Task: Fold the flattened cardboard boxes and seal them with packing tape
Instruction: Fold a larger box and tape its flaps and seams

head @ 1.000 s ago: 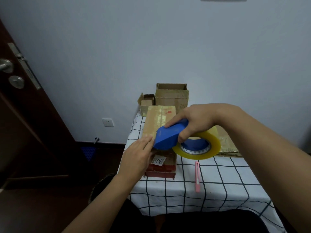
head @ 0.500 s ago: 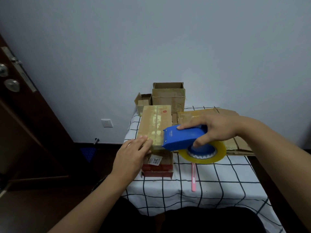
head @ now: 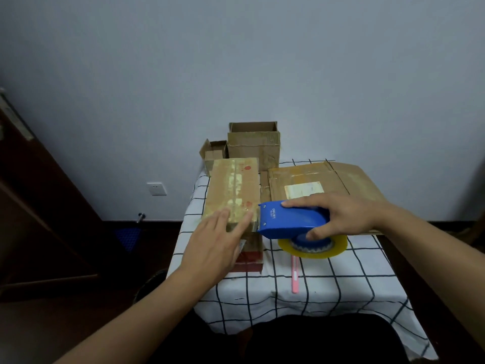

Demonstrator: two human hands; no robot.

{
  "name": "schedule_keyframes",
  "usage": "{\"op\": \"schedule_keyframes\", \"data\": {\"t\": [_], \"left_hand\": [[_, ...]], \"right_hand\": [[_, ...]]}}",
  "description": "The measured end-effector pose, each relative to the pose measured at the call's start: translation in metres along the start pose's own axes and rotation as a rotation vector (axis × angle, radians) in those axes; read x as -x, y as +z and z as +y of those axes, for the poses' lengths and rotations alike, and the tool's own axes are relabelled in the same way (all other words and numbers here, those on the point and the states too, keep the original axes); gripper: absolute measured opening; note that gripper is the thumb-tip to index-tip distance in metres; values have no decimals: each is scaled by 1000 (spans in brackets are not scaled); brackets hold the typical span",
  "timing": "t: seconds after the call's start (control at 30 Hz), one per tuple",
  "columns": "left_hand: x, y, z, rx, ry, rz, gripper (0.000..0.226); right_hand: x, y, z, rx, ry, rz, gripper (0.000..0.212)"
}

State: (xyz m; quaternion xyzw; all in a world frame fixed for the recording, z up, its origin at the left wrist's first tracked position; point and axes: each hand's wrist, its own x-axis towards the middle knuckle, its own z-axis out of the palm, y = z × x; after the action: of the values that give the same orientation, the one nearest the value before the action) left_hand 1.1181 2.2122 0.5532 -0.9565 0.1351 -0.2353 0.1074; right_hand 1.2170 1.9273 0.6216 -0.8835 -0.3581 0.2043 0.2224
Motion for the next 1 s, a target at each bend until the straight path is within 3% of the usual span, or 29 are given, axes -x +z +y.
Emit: {"op": "schedule_keyframes", "data": {"t": [0.13, 0.33, 0.5, 0.7, 0.87, 1.0], "left_hand": [[-6, 3, 5, 22, -30, 6, 60], [-12, 14, 7, 220, -12, 51, 49], [-13, 9, 7, 198, -28, 33, 61], [-17, 9, 12, 170, -49, -12, 54], [-21, 10, 16, 151, -78, -33, 49], [-21, 10, 16, 157, -77, -35, 45]], "right_hand": [[-4, 15, 9, -9, 15, -13, 91], [-8, 44, 22, -124, 7, 30, 80], [-15, 53, 20, -159, 8, 85, 80], [-21, 59, 15, -200, -16, 179, 78], [-21, 61, 10, 13, -64, 253, 78], [-27, 63, 10, 118, -43, 228, 94]]}}
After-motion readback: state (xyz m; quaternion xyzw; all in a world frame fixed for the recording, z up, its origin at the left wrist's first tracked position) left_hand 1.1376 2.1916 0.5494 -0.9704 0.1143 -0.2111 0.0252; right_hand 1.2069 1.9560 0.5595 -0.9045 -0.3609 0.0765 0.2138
